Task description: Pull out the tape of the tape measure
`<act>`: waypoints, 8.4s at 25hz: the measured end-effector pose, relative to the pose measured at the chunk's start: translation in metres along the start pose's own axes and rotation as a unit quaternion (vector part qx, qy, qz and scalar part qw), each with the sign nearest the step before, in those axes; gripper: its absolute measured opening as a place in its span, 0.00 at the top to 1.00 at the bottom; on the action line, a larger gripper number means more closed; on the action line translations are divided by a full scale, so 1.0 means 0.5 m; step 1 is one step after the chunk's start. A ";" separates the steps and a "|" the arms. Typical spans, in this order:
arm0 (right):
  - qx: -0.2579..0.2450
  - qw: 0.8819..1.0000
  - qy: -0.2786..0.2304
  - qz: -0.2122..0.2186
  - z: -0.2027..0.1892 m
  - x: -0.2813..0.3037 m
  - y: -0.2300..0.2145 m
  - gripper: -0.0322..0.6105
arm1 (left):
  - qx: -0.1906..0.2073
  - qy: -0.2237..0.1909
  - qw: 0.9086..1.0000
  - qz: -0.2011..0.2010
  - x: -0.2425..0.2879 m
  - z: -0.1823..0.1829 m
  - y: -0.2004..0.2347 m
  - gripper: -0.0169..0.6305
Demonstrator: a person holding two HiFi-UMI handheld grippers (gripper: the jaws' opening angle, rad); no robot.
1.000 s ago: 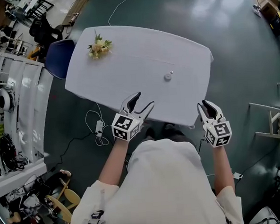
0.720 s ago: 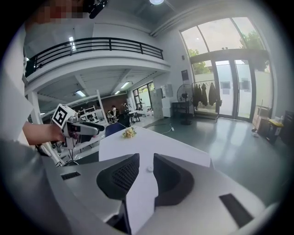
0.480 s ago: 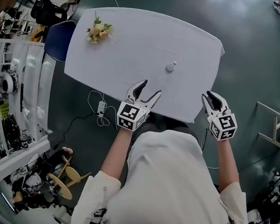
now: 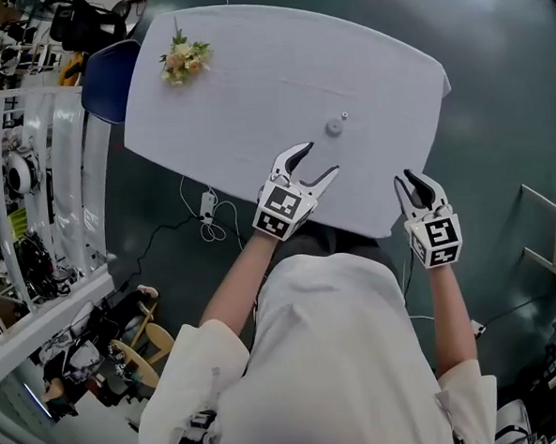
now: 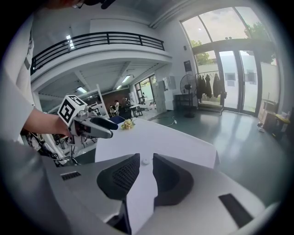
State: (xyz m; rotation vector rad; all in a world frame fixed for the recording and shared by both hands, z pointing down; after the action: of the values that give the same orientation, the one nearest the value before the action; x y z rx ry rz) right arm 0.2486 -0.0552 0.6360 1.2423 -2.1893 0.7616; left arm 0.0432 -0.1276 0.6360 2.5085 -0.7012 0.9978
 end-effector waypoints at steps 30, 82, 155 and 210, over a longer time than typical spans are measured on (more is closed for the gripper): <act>0.105 0.992 0.054 -0.050 -0.092 0.165 -0.015 0.78 | 0.034 0.169 0.984 -0.047 0.430 -0.200 0.147 0.53; -0.362 0.930 0.049 -0.032 0.202 0.018 0.222 0.79 | 0.217 0.091 0.949 -0.209 -0.129 0.127 -0.059 0.64; -0.207 0.975 0.047 -0.072 0.171 -0.134 -0.023 0.89 | 0.177 0.092 0.978 -0.053 -0.264 0.001 0.111 0.64; -0.060 0.984 0.166 -0.013 -0.015 0.104 0.045 0.88 | 0.070 0.155 0.980 -0.100 -0.110 -0.169 0.203 0.64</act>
State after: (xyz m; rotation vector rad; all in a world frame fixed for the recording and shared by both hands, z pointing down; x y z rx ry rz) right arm 0.2065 -0.0714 0.6708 1.0020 -1.9144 0.7541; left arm -0.0939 -0.1519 0.6692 2.3981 -0.2888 1.3610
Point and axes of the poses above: the fingertips, and each gripper's own axes: x forward along the fingers, y to its left, z out of its top, the point moved 5 cm from there along -x, backward along the fingers, and after that the axes turned 8 degrees about y, right-handed, at the moved point
